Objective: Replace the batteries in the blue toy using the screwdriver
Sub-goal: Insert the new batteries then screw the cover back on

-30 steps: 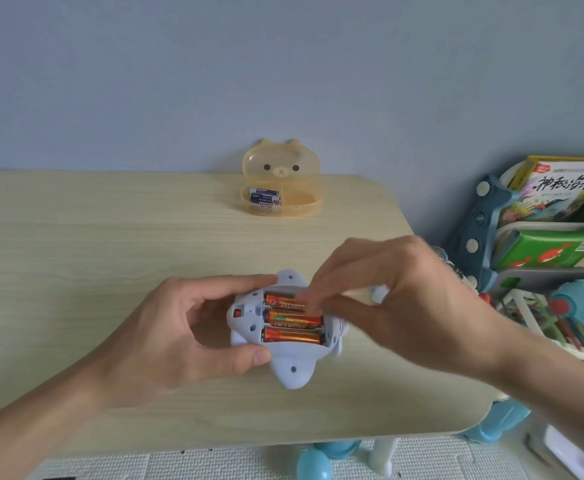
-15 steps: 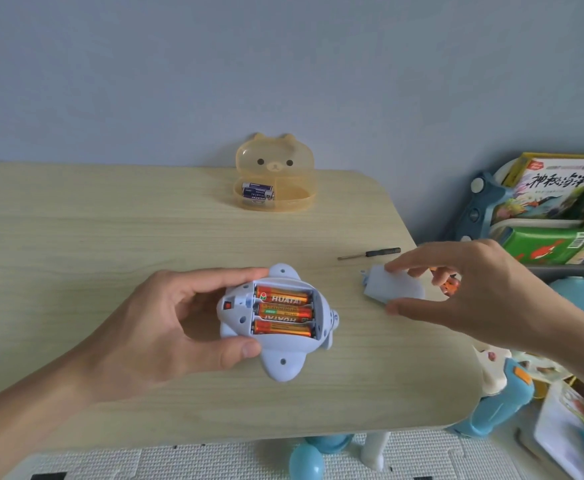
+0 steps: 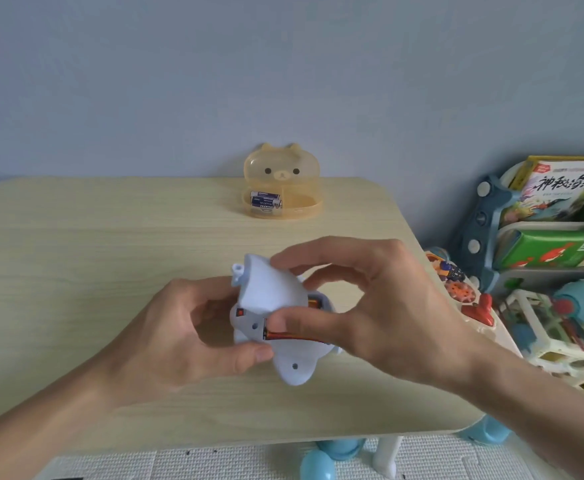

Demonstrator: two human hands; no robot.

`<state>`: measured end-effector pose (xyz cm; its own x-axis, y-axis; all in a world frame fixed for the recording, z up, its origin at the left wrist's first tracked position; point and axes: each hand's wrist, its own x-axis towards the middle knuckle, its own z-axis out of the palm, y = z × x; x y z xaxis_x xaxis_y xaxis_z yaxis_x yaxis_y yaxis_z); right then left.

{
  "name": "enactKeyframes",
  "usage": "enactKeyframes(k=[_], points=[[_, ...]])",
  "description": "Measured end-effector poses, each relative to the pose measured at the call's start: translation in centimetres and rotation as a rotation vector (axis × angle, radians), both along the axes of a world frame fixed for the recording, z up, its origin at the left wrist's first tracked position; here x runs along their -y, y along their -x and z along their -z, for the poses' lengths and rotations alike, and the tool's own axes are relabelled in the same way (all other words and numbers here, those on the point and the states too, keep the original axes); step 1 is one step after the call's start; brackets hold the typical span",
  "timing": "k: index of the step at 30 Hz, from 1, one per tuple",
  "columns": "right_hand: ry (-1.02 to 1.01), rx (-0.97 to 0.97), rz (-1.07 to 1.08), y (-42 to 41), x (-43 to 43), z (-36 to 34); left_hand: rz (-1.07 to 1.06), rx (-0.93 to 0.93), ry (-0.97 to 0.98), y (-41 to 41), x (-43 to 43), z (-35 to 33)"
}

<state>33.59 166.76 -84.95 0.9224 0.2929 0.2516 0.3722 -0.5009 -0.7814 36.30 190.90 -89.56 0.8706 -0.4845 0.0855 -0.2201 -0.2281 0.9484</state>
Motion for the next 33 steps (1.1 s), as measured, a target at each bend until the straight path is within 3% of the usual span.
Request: enactKeyframes(k=[5, 10, 25, 33], points=[[-0.006, 0.037, 0.023, 0.2, -0.1, 0.9, 0.008, -0.004, -0.013, -0.1, -0.1, -0.1], [0.077, 0.199, 0.044, 0.6, 0.3, 2.5, 0.031, -0.001, -0.031, 0.0, 0.1, -0.4], [-0.022, 0.024, 0.079, 0.9, 2.3, 3.3, 0.037, -0.030, -0.012, 0.0, 0.1, -0.2], [-0.070, -0.021, 0.095, 1.2, 2.1, 3.4, -0.005, -0.074, 0.101, -0.2, 0.7, -0.6]])
